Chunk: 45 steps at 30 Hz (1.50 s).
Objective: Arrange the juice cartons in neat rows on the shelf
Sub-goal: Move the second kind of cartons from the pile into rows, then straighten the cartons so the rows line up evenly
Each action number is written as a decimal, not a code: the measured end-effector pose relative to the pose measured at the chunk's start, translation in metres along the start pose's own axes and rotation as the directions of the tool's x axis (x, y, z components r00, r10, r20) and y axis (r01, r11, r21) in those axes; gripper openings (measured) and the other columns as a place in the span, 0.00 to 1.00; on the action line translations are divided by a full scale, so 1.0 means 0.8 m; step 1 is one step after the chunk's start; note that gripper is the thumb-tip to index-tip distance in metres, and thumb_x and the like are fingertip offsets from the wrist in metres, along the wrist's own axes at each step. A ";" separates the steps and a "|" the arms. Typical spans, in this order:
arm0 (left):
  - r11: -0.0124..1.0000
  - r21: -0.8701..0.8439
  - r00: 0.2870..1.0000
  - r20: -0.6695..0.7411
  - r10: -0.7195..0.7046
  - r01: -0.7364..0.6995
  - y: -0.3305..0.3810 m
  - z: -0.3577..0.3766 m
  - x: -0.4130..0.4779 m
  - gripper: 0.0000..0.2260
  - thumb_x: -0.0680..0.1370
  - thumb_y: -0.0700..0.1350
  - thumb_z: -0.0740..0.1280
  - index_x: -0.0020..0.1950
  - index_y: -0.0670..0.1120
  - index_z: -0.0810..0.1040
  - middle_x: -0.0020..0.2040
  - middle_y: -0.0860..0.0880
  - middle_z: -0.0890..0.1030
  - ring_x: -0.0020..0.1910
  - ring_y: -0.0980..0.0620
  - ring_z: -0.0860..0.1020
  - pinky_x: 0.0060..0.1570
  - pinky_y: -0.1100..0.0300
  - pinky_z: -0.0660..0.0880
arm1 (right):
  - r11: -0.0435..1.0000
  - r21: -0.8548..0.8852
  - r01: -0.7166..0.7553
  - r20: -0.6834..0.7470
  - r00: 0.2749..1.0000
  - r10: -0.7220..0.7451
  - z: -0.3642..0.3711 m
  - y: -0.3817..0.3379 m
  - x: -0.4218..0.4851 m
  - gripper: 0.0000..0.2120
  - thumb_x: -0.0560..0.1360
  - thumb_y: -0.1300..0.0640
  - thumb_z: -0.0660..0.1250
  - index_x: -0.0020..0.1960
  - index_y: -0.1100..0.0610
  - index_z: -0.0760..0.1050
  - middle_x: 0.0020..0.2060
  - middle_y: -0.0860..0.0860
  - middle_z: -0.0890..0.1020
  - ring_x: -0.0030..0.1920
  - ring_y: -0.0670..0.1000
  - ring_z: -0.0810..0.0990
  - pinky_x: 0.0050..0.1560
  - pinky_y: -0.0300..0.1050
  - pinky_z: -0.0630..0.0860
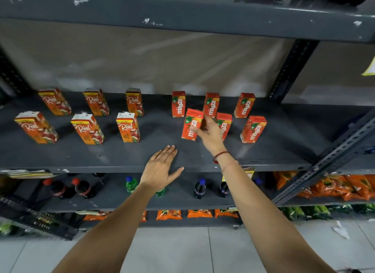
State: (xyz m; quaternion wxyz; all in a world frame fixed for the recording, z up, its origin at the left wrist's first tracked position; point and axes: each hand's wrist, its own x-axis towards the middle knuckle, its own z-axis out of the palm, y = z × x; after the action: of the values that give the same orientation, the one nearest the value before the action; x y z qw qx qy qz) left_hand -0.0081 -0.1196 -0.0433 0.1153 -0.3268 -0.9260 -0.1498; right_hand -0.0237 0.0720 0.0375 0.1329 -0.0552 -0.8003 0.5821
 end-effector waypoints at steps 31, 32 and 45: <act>0.701 -0.623 0.937 0.214 -0.276 0.349 -0.047 -0.012 0.119 0.24 0.66 0.47 0.77 0.60 0.45 0.76 0.56 0.46 0.81 0.49 0.54 0.76 0.50 0.61 0.69 | 0.961 -0.185 -0.205 0.054 0.974 0.218 -0.081 0.098 0.031 0.29 0.67 0.61 0.76 0.64 0.57 0.67 0.57 0.50 0.78 0.61 0.54 0.76 0.65 0.50 0.71; 0.699 -0.624 0.936 0.213 -0.279 0.350 -0.047 -0.012 0.119 0.24 0.66 0.47 0.77 0.60 0.45 0.76 0.56 0.46 0.81 0.49 0.54 0.76 0.51 0.61 0.69 | 0.963 -0.183 -0.200 0.077 0.973 0.217 -0.082 0.098 0.031 0.29 0.67 0.61 0.76 0.63 0.55 0.67 0.55 0.48 0.77 0.60 0.52 0.76 0.64 0.49 0.71; 0.681 -0.622 0.922 0.251 -0.294 0.386 -0.050 -0.011 0.117 0.23 0.65 0.47 0.78 0.57 0.45 0.77 0.55 0.46 0.82 0.50 0.55 0.76 0.53 0.59 0.70 | 0.953 -0.210 -0.220 0.199 0.944 0.262 -0.089 0.097 0.031 0.31 0.68 0.59 0.75 0.66 0.52 0.64 0.60 0.49 0.75 0.59 0.47 0.73 0.63 0.48 0.68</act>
State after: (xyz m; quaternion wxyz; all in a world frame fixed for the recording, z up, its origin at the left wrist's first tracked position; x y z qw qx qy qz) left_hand -0.1035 -0.0987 -0.0139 -0.0987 -0.1774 -0.8621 -0.4643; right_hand -0.0330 0.1679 -0.0121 -0.0364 -0.0987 -0.8478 0.5197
